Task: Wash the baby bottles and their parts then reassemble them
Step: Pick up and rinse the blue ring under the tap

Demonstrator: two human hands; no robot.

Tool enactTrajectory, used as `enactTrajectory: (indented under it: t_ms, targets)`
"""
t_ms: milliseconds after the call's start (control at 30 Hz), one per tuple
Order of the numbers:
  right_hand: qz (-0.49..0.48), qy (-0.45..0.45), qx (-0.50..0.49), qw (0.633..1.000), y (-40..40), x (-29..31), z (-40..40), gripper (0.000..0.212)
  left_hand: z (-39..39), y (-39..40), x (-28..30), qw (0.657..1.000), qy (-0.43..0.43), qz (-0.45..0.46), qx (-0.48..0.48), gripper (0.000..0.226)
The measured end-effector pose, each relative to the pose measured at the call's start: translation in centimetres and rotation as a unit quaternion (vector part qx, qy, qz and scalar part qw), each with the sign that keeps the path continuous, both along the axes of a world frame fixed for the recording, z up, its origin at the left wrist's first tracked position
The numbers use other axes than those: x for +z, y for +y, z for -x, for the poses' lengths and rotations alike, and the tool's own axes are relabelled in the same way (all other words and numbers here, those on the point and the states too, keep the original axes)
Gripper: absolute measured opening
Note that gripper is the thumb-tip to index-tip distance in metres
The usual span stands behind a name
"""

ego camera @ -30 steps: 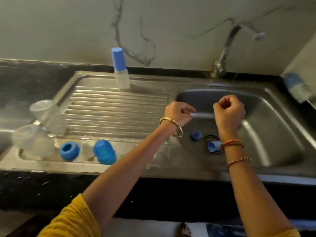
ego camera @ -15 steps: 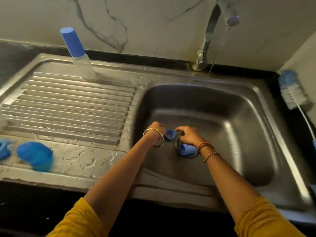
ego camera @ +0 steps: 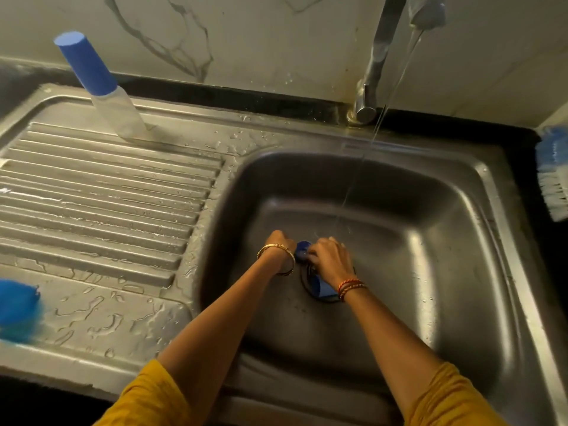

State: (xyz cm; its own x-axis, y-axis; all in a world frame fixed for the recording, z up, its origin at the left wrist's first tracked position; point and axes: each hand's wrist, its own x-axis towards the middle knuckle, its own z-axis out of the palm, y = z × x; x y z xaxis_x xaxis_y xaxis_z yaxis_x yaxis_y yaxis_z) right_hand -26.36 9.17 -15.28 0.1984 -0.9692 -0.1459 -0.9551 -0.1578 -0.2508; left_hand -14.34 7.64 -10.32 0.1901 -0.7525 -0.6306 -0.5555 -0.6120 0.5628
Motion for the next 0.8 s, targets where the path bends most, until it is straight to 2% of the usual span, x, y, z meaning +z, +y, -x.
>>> enactTrajectory:
  t_ms: [100,200,300,400,433,533,567,600,667,733,800]
  targets:
    - [0.063,-0.135,-0.122,0.981,-0.6,0.2,1.7,0.019,0.5,-1.0,-0.4,1.0,0.019,0.022,-0.003,0.031]
    - [0.154,-0.255,-0.275,0.914,-1.7,2.2,3.3,0.012,1.6,-2.4,0.1,0.989,0.131,0.064,0.042,0.03]
    - [0.209,-0.309,-0.281,0.884,-2.7,4.2,3.5,0.012,3.7,-3.6,2.0,0.953,0.283,0.091,0.054,0.033]
    - [0.212,-0.402,-0.289,0.843,-3.1,6.1,3.0,0.017,5.2,-4.6,3.7,0.885,0.453,0.082,0.074,0.032]
    - [0.21,-0.426,-0.287,0.832,-3.2,6.6,2.7,0.018,5.6,-4.7,4.0,0.87,0.48,0.085,0.068,0.031]
    - [0.202,-0.489,-0.28,0.801,-3.4,7.9,2.2,0.022,6.3,-5.3,4.9,0.864,0.491,0.099,0.052,0.025]
    - [0.217,-0.476,-0.26,0.812,-3.2,8.0,2.3,0.025,6.4,-5.6,5.2,0.867,0.485,0.099,0.057,0.027]
    - [0.249,-0.423,-0.226,0.842,-3.0,7.8,2.6,0.027,6.3,-6.0,5.6,0.872,0.475,0.098,0.063,0.03]
    - [0.342,-0.235,-0.125,0.901,-2.9,7.3,4.2,0.03,5.9,-6.8,6.1,0.89,0.443,0.093,0.052,0.032]
    - [0.395,-0.114,-0.043,0.911,-3.4,6.9,5.9,0.029,5.5,-7.1,6.3,0.908,0.412,0.076,0.03,0.031]
    - [0.4,-0.11,-0.045,0.909,-3.8,7.2,5.9,0.027,5.6,-7.0,6.7,0.915,0.396,0.07,0.029,0.037]
